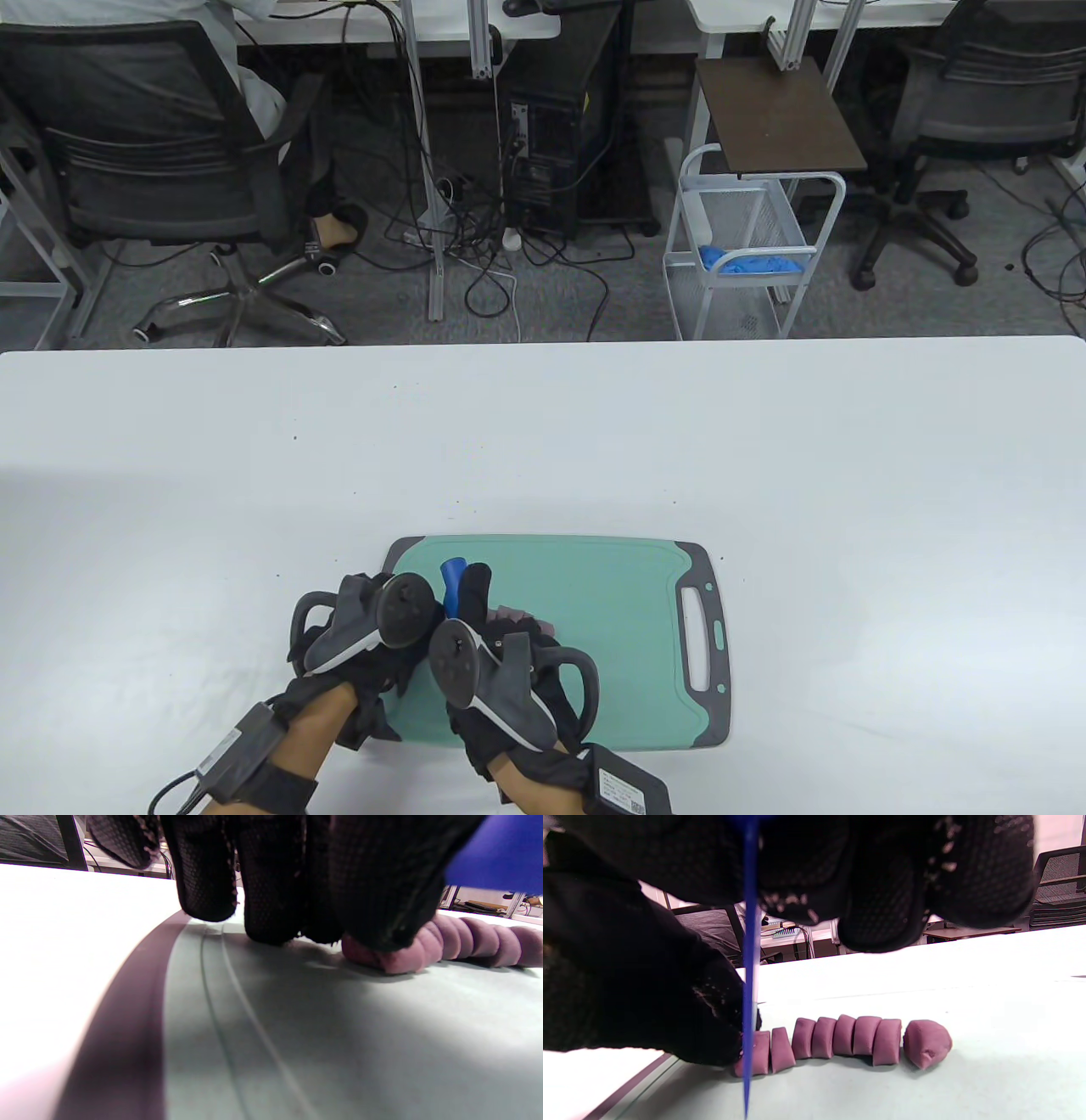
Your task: Slice plasticine roll into thin flakes
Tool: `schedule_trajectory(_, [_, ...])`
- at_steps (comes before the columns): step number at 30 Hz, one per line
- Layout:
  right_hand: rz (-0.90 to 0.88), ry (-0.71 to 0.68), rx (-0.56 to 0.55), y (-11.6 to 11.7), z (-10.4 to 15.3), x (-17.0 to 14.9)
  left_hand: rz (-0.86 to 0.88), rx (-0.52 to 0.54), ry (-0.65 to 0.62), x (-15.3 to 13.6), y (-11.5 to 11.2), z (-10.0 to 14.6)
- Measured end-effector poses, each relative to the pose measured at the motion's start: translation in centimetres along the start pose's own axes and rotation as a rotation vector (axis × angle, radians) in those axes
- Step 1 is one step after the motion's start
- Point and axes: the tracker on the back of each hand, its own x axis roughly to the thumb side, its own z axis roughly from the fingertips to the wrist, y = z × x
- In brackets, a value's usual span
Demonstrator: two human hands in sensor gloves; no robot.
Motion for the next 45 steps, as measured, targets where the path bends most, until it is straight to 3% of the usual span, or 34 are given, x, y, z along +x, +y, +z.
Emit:
schedule_trajectory(11, [-0.100,0.109,-0.073,-2.1,-0.8,-3.6,0.001,-0.001,0.000,0.0,0.0,0.0])
schedule_trajectory(22, [-0.260,0.294,-0.105,-3.1,-3.0,-11.6,0.009,-0.001,-0.002,-0.1,0.2,0.0])
schedule_trajectory(33, [-0.410,0.443,-0.035,-0.5,-4.8,-18.6,0.035,0.013,0.014,-0.8,0.5,0.1])
schedule_trajectory(45, [-0.409,0.523,0.045,2.2,-5.4,-21.1,0.052,0.024,0.036,-1.6,0.8,0.1])
